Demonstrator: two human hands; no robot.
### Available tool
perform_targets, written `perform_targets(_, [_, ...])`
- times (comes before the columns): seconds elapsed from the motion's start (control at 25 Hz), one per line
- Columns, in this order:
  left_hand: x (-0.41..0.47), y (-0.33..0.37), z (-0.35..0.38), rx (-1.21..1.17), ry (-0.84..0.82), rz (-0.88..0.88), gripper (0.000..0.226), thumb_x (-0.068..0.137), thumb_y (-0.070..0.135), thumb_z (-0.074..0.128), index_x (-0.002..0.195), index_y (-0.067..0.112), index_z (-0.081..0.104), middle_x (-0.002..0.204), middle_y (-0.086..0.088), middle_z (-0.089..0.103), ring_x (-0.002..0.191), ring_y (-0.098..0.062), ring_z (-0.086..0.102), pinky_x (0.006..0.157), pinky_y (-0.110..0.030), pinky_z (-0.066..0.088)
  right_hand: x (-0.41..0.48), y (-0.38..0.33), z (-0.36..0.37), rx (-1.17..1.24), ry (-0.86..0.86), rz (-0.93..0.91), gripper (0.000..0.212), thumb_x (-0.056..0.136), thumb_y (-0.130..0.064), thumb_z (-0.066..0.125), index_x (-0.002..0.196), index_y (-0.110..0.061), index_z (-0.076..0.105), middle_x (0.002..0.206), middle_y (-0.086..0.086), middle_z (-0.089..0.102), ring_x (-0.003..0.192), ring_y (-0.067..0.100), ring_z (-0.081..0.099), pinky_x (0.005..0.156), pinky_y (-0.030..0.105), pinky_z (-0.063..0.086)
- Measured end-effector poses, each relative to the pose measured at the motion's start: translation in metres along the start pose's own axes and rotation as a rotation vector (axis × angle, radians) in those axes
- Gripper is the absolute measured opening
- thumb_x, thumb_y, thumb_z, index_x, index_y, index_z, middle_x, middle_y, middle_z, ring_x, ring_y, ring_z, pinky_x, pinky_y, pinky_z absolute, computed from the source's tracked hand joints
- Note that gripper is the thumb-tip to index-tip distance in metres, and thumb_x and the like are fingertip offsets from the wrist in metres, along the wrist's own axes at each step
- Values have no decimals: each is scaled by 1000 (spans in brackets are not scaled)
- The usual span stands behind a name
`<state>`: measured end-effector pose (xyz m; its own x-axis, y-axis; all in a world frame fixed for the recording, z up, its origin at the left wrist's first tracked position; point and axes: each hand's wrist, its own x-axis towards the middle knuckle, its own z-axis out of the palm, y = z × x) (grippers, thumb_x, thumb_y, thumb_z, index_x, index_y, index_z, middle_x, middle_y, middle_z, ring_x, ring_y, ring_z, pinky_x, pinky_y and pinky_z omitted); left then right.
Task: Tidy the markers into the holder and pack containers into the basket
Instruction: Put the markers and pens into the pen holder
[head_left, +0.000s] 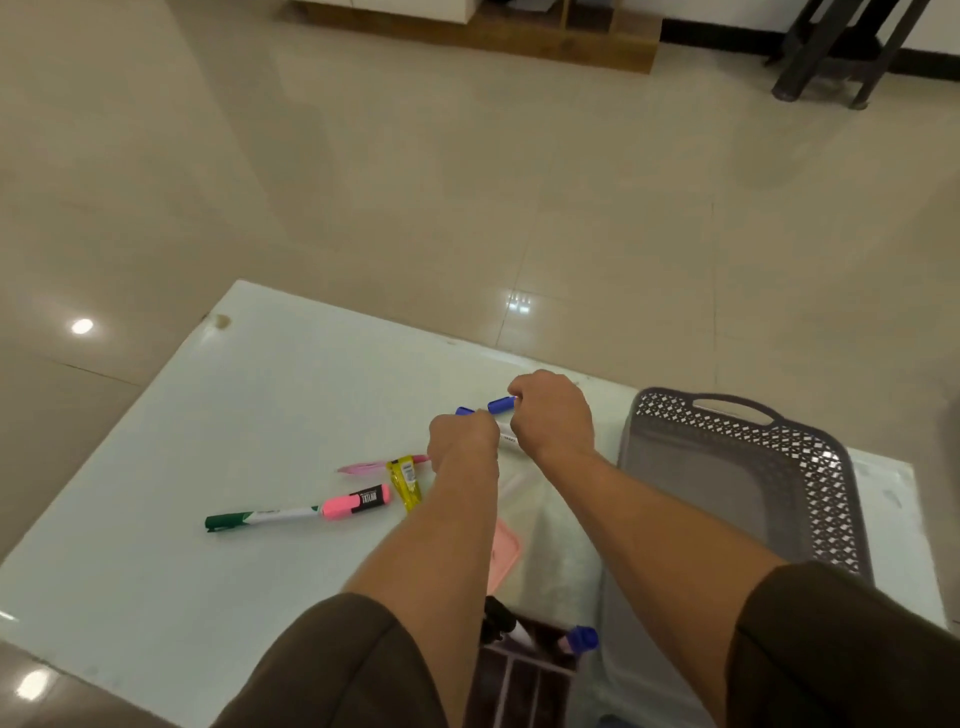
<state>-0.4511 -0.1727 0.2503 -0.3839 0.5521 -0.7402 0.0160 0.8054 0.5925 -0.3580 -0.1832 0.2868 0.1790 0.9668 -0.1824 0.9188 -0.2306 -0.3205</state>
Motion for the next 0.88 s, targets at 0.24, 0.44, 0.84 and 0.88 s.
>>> perform_targets(0.24, [20,15,4,217,65,7,29,84,29,71,105,11,64,100,-8,71,89,-26,69,63,-32,48,41,-3,20,-345,-147,-122,31,89,0,50,113,-14,64,109,7,59,113,27,52,81,33,40])
perform_targets(0.44, [12,15,16,246,77,14,36,86,21,70,118,10,56,110,-8,68,92,-24,66,66,-31,45,49,7,34,-342,-236,-107,29,95,-10,51,122,-15,59,124,8,54,117,27,49,89,35,43])
perform_targets(0.84, [28,6,31,71,2,104,17,86,21,67,101,17,73,94,-4,74,87,-26,70,85,-41,58,63,16,39,348,-369,186,23,98,-15,54,106,-2,72,99,15,70,91,28,63,82,38,50])
perform_targets(0.88, [27,7,30,15,-38,96,13,86,19,67,98,17,73,90,-4,73,85,-25,70,84,-40,58,62,17,38,415,-380,208,24,98,-15,55,105,-1,72,98,18,70,87,27,60,82,39,50])
